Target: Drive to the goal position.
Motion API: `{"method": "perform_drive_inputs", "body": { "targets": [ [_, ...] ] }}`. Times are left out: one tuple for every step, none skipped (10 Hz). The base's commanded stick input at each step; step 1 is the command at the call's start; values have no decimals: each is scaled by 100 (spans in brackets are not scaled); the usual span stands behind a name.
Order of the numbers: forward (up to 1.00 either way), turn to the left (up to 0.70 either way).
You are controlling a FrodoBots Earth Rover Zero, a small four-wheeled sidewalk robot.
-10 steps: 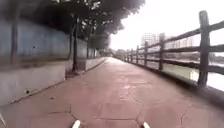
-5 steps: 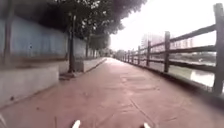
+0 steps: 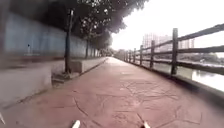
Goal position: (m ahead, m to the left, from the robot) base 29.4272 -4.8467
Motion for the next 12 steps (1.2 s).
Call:
{"method": "perform_drive_inputs", "body": {
  "targets": [
    [70,0],
    [70,0],
    [70,0],
    [70,0],
    [70,0],
    [70,0],
    [70,0],
    [70,0],
    [70,0],
    [70,0],
    [70,0],
    [70,0]
  ]
}}
